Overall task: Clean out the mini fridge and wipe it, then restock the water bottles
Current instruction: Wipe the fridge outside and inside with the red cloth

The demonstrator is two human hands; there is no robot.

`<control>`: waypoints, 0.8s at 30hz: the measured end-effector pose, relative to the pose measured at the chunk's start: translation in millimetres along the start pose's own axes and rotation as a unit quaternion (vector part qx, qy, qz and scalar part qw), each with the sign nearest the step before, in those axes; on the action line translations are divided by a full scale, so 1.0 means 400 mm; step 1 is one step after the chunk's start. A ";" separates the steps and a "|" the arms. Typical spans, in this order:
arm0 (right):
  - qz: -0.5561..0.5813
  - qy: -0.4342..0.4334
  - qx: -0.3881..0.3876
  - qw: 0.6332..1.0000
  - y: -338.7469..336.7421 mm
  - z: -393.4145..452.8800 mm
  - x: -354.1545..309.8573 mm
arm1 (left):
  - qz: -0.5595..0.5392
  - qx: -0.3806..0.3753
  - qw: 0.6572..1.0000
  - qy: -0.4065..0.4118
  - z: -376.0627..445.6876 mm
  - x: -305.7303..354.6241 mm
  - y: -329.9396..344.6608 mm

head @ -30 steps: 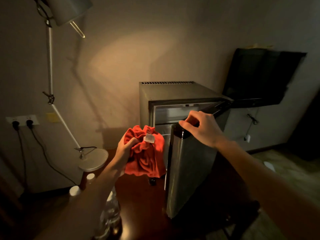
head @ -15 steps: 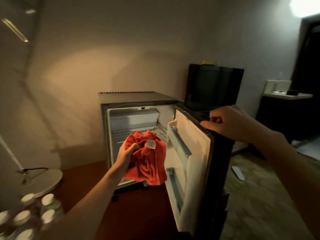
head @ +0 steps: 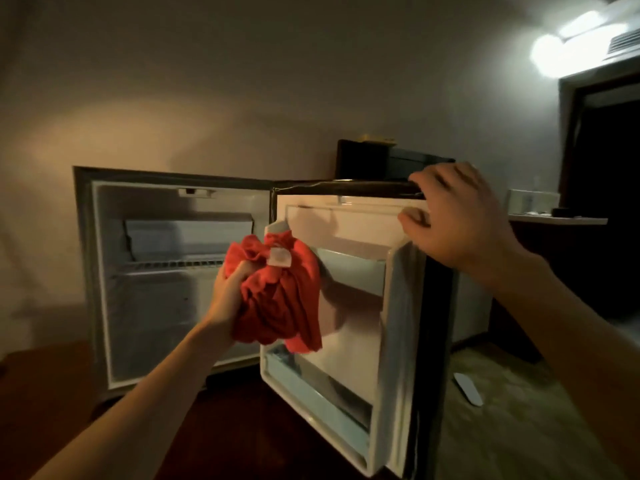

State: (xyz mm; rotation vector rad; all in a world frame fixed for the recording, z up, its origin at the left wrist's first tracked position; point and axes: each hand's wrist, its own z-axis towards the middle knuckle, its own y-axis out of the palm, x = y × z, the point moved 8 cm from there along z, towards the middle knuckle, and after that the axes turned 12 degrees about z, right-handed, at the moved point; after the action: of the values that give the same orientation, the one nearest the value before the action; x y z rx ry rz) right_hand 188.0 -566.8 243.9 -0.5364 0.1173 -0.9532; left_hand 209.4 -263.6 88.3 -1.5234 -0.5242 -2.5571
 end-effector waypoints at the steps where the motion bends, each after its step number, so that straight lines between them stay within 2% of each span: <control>1: -0.014 0.005 0.005 1.000 0.014 -0.016 0.016 | 0.010 0.016 1.000 -0.008 -0.009 -0.009 0.002; 4: -0.040 0.038 0.002 0.998 0.063 -0.054 0.042 | 0.043 0.019 0.999 -0.016 -0.037 -0.012 0.035; 9: -0.055 0.030 0.020 0.998 0.100 -0.124 0.015 | 0.086 0.057 0.994 -0.035 -0.091 -0.019 0.029; 14: -0.062 -0.067 -0.083 0.992 0.250 -0.256 -0.121 | 0.097 0.063 0.992 -0.053 -0.120 -0.056 0.009; 18: -0.037 -0.039 -0.106 0.993 0.330 -0.290 -0.154 | 0.101 0.073 0.991 -0.052 -0.140 -0.085 0.003; 24: -0.023 -0.023 -0.110 0.993 0.358 -0.288 -0.136 | 0.084 0.061 0.993 -0.048 -0.143 -0.117 -0.002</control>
State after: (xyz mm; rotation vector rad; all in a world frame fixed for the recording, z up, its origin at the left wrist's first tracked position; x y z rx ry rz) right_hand 225.4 -501.7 67.4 -0.7673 0.1698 -0.9768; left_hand 184.5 -286.4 22.7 -1.5808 -0.5276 -2.2943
